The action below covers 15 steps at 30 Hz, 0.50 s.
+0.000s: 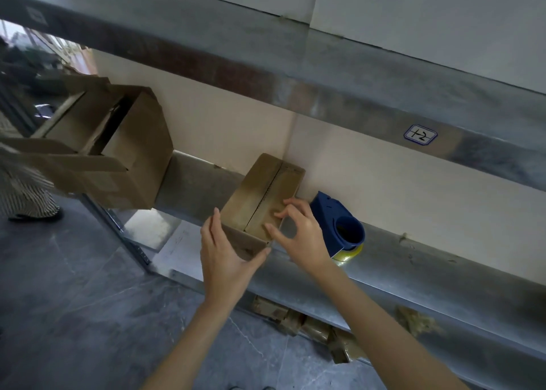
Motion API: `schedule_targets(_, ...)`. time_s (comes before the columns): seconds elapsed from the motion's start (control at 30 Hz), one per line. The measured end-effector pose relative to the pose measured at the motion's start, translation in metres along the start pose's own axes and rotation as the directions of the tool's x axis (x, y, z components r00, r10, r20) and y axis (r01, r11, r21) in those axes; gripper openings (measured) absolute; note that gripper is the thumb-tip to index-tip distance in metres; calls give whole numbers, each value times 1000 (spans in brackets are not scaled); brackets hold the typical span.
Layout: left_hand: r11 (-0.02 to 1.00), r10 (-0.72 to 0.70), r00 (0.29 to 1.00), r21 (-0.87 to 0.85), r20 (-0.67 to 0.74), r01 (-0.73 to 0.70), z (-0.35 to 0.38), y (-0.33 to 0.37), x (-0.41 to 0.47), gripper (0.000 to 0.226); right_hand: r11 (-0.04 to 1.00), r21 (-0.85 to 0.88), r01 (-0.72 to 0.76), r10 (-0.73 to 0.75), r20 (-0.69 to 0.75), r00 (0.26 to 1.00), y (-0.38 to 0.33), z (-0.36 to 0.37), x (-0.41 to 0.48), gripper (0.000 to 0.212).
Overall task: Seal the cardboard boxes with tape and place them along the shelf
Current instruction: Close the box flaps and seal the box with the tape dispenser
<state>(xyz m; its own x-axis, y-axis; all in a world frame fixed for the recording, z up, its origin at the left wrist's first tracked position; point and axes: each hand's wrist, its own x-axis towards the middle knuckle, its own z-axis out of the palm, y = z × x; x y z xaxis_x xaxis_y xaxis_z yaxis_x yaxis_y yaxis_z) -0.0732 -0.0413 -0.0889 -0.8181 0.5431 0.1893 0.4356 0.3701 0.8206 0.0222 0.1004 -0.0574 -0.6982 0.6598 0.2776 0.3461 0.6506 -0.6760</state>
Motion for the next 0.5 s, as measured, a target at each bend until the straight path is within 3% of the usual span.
schedule_targets(0.27,998,-7,997,57,-83,12,1,4,7,121,997,78,27,-34,99,994,6,-13,1,21)
schedule_targets(0.5,997,-4,995,-77,100,12,-36,-36,29,119,995,-73,67,-57,132,990,12,-30,9,33)
